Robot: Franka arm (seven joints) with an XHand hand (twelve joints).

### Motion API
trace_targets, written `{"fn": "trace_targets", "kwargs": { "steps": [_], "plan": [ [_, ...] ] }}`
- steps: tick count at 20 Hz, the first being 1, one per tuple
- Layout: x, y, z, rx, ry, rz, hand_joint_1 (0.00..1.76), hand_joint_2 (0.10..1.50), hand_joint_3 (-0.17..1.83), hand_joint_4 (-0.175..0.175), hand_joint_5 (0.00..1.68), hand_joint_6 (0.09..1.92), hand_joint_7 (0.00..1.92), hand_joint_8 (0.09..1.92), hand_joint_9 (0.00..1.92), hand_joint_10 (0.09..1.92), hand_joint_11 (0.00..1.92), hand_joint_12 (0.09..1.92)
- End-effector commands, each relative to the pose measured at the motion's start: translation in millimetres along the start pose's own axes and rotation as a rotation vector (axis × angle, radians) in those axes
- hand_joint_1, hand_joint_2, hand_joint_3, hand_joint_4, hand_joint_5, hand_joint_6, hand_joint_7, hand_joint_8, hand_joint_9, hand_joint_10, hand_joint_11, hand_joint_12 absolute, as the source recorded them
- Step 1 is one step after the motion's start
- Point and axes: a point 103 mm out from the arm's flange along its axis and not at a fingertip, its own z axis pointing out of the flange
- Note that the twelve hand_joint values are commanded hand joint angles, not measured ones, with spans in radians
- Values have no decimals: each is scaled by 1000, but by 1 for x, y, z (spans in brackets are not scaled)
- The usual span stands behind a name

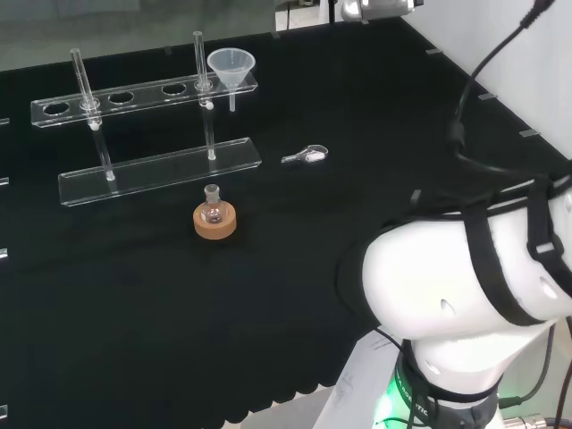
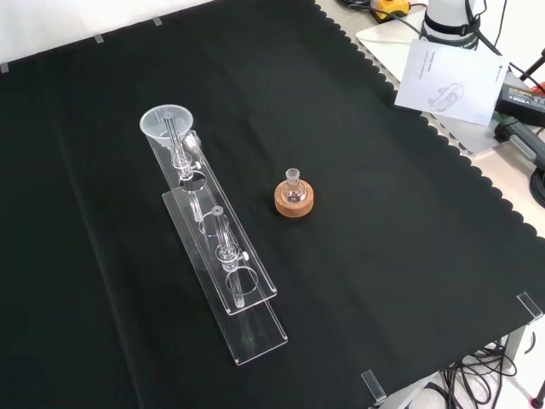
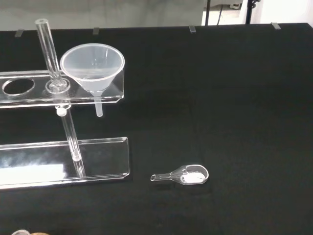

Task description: Pick up the funnel from the transparent funnel stand.

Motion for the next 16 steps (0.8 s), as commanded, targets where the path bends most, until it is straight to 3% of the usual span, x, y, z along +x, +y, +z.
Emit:
{"fn": "trace_targets", "kwargs": {
  "steps": [1, 8, 16],
  "plan": [
    [4, 72, 8, 29, -26, -21, 124, 1175, 282, 21, 213, 87, 33, 213, 122, 634, 12, 1395],
    [35, 127, 32, 81, -70, -67, 315, 1042, 225, 10, 222, 87, 54, 270, 145, 665, 18, 1405],
    [70, 153, 63, 153, -127, -121, 441, 940, 223, -9, 237, 87, 8, 417, 159, 711, 30, 1426]
  ]
}}
